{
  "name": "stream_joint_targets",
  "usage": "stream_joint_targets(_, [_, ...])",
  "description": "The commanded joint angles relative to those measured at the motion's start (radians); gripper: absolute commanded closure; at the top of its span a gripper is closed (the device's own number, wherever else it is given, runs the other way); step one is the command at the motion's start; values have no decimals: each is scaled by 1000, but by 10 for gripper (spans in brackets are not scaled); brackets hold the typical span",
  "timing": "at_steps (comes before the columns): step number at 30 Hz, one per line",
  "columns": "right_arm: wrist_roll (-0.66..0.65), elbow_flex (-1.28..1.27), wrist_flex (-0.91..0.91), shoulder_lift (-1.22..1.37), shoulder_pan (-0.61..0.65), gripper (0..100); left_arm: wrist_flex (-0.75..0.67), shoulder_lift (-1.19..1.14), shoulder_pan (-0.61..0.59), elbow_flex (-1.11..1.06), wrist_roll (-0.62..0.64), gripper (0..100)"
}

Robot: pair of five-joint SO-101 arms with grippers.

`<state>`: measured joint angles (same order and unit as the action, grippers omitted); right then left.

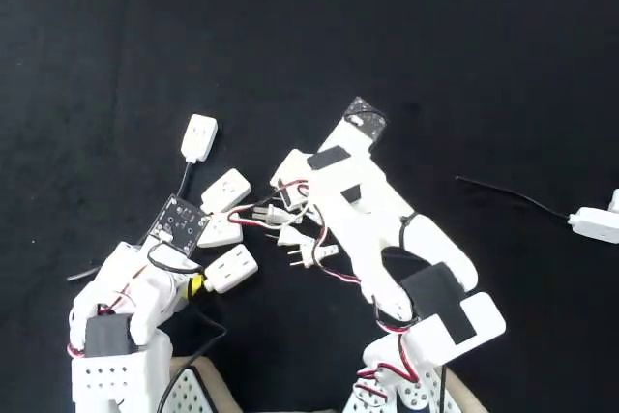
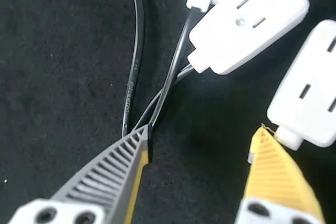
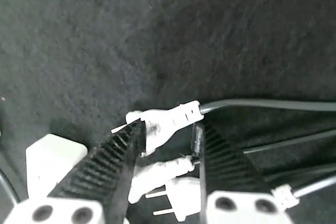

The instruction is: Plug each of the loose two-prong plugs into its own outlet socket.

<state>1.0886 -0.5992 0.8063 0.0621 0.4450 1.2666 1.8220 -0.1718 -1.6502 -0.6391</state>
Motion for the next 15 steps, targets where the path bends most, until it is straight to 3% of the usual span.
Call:
stream_joint_targets(1, [29,-4,-43,4,-23,917,-17,0,-4,4,-11,698])
stream_joint_targets(8, [40,71,-52,125,-71,901,-17,0,-4,4,-11,698])
stream_joint_targets(12, [31,143,48,114,-69,973,-17,0,-4,4,-11,698])
stream_joint_targets(15, [29,163,83,87,-71,972,-17,0,-4,4,-11,698])
